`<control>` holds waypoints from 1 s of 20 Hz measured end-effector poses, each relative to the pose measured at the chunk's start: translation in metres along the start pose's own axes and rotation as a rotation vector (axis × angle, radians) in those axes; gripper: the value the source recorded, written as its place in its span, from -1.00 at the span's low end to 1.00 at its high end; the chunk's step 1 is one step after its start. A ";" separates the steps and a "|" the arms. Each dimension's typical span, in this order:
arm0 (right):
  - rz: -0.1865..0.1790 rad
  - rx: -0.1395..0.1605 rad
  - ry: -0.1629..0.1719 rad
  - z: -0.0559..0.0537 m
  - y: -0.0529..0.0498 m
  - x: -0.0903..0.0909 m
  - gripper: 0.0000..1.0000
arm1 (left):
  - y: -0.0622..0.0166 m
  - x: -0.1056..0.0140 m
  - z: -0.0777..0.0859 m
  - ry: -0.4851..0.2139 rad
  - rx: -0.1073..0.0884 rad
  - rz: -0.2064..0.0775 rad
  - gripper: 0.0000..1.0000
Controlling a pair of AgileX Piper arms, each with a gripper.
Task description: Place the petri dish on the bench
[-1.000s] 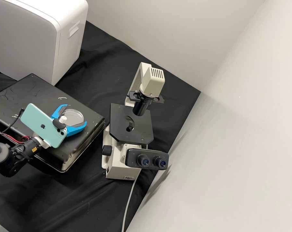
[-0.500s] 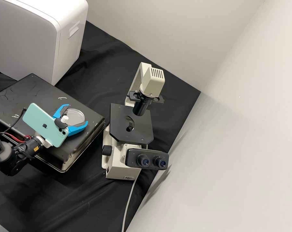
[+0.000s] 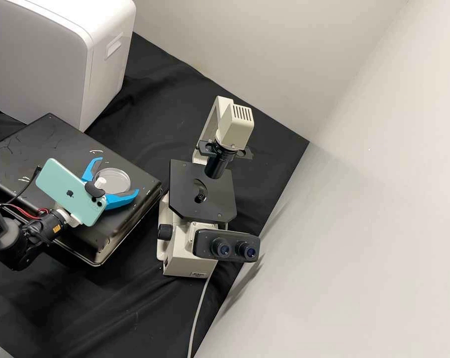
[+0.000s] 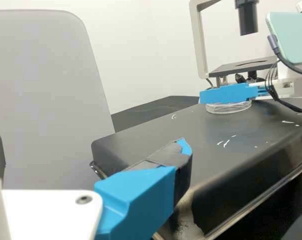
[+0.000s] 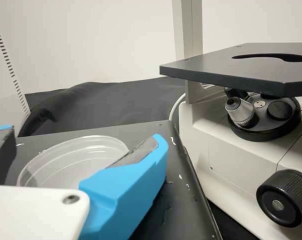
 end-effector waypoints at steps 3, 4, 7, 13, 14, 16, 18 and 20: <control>0.000 0.000 0.000 0.000 0.000 0.000 1.00 | 0.0000 0.000 0.000 0.000 0.000 0.000 1.00; 0.000 -0.001 0.000 0.000 0.000 0.000 1.00 | 0.0000 0.000 0.000 0.000 0.000 0.000 1.00; 0.000 -0.012 0.000 0.000 0.000 0.000 1.00 | 0.0000 0.000 0.000 0.000 0.000 0.000 1.00; 0.009 -0.024 0.009 -0.003 0.003 -0.004 1.00 | 0.0000 0.000 0.000 0.000 0.000 0.000 1.00; 0.012 -0.025 0.011 -0.003 0.004 -0.007 1.00 | 0.0000 0.000 0.000 0.000 0.000 0.000 1.00; 0.027 -0.026 0.008 -0.003 0.008 -0.014 1.00 | 0.0003 0.000 0.000 0.000 -0.001 0.002 1.00; 0.044 -0.026 0.012 -0.005 0.011 -0.022 1.00 | 0.0003 0.000 0.000 0.000 -0.001 0.002 1.00; 0.047 -0.029 0.022 -0.007 0.012 -0.031 1.00 | 0.0003 0.000 0.000 0.000 -0.001 0.002 1.00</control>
